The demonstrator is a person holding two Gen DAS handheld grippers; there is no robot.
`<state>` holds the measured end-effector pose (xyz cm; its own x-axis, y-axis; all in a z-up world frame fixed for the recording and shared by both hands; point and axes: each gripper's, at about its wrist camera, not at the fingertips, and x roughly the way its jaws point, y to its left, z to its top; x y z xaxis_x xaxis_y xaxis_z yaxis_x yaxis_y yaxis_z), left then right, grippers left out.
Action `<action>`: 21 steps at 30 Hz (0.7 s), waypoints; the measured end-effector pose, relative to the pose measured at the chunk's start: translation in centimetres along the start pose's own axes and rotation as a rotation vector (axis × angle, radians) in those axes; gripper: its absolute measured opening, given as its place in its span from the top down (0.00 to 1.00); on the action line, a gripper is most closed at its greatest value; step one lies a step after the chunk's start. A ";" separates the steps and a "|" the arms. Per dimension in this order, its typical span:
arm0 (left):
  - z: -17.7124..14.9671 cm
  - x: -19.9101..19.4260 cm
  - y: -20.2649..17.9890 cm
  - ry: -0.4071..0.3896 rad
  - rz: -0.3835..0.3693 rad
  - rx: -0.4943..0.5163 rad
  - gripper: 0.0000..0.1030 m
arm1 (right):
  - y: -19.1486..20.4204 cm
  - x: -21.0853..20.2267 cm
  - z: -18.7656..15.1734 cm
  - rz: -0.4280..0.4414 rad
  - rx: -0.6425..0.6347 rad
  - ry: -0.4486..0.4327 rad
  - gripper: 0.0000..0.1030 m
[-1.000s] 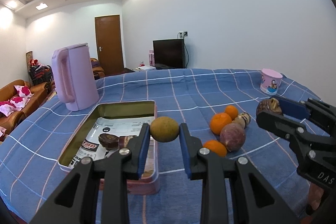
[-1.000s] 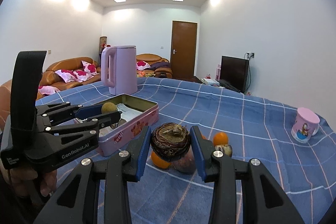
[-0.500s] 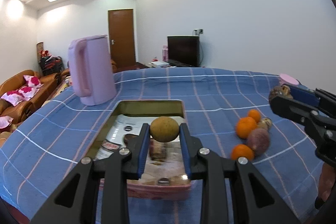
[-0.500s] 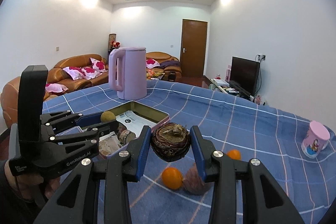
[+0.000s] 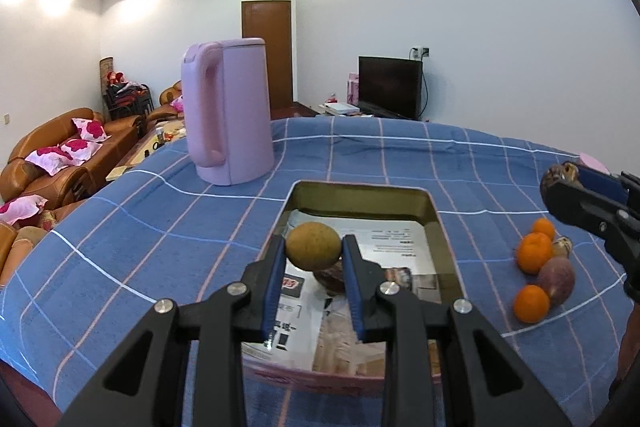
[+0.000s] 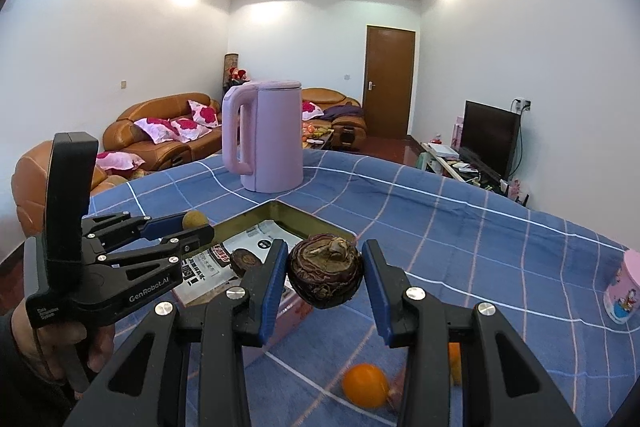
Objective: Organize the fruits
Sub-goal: 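Bring both held fruits over the pink tin box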
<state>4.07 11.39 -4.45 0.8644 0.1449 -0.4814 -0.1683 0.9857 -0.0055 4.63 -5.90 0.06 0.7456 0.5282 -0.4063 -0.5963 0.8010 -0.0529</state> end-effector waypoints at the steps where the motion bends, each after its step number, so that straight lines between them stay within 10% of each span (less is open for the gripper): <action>1: 0.0 0.2 0.1 0.002 0.001 -0.001 0.71 | 0.1 0.3 0.1 0.002 -0.002 0.003 0.61; 21: 0.0 1.8 0.7 0.048 0.008 0.016 0.71 | 1.6 6.3 0.3 0.056 0.007 0.090 0.61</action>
<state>5.45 12.37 -5.32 0.8391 0.1493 -0.5232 -0.1676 0.9858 0.0125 8.46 -1.25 -2.33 0.6814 0.5450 -0.4885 -0.6338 0.7732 -0.0213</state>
